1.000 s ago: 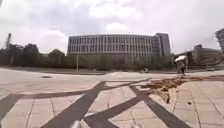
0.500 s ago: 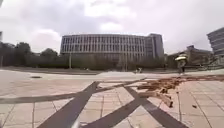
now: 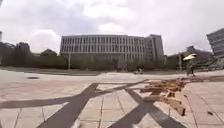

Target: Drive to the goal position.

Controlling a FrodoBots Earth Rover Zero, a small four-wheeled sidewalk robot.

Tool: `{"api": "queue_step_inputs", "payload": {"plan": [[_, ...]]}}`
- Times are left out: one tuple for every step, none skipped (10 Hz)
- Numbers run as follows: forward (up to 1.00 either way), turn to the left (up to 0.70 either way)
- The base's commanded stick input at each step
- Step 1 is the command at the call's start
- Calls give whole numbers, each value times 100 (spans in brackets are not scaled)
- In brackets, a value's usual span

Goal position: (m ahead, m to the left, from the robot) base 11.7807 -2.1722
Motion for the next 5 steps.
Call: {"api": "queue_step_inputs", "payload": {"plan": [[70, 0], [70, 0], [70, 0], [70, 0], [70, 0]]}}
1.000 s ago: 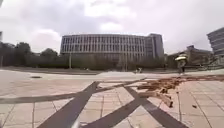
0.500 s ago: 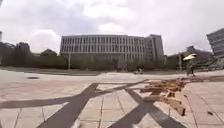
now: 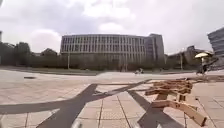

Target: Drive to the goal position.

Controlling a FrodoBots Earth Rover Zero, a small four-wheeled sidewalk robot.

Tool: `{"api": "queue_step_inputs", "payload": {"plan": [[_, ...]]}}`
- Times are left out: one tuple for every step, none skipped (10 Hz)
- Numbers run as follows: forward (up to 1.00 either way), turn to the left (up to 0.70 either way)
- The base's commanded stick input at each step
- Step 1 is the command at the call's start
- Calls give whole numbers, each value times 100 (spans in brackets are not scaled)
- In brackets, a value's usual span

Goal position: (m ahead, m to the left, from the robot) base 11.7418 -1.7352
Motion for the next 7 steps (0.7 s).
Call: {"api": "queue_step_inputs", "payload": {"plan": [[70, 0], [70, -20], [70, -29], [70, -30], [70, -31], [70, -9], [70, 0]]}}
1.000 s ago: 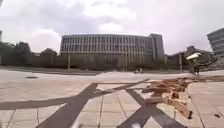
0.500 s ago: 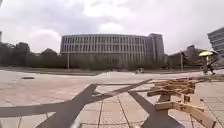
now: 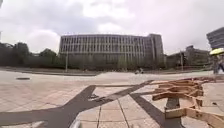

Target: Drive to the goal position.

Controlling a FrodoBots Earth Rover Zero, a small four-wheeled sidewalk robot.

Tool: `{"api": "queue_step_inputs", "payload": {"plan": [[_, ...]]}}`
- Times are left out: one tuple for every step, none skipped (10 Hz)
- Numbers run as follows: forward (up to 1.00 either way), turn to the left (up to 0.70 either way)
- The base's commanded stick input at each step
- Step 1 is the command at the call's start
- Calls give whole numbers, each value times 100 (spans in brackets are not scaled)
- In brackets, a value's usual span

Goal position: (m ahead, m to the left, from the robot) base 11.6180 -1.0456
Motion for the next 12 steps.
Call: {"api": "queue_step_inputs", "payload": {"plan": [[70, 0], [70, 0], [70, 0], [70, 0], [70, 0], [70, 0], [70, 0], [70, 0], [70, 0], [70, 0], [70, 0], [70, 0]]}}
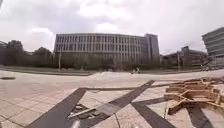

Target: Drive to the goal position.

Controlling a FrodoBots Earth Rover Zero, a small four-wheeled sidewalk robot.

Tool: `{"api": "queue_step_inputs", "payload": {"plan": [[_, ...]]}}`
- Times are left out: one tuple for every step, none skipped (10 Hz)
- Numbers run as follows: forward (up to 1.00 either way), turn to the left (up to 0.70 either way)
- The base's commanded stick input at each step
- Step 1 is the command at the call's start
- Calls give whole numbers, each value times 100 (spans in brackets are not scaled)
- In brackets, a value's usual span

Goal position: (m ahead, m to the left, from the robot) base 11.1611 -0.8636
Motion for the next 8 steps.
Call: {"api": "queue_step_inputs", "payload": {"plan": [[70, 0], [70, 0], [70, 0], [70, 1], [70, 2], [70, 2], [70, 2], [70, 2]]}}
